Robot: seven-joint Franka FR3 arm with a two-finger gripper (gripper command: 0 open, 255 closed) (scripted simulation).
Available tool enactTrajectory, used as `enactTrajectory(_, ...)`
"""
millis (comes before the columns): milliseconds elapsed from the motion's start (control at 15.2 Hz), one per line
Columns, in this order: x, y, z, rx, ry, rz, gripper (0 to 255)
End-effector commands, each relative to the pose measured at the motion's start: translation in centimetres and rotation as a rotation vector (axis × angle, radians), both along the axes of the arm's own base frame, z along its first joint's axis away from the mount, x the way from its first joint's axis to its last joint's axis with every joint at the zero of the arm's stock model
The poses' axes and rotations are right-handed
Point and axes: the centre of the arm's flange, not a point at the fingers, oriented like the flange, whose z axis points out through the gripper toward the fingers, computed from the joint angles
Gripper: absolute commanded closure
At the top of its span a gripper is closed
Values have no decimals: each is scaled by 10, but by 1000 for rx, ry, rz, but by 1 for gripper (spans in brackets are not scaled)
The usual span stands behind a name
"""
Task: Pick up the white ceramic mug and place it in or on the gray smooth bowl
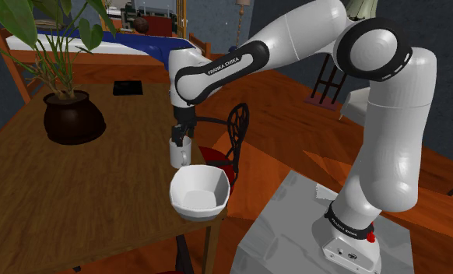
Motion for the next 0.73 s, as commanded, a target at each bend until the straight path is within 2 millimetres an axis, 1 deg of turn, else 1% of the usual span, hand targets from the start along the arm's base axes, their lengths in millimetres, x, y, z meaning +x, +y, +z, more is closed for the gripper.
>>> enactTrajectory(0,0,0,0,0,0,0,0)
enactTrajectory(66,0,0,0,0,0,0,255)
enactTrajectory(660,0,0,0,0,0,0,255)
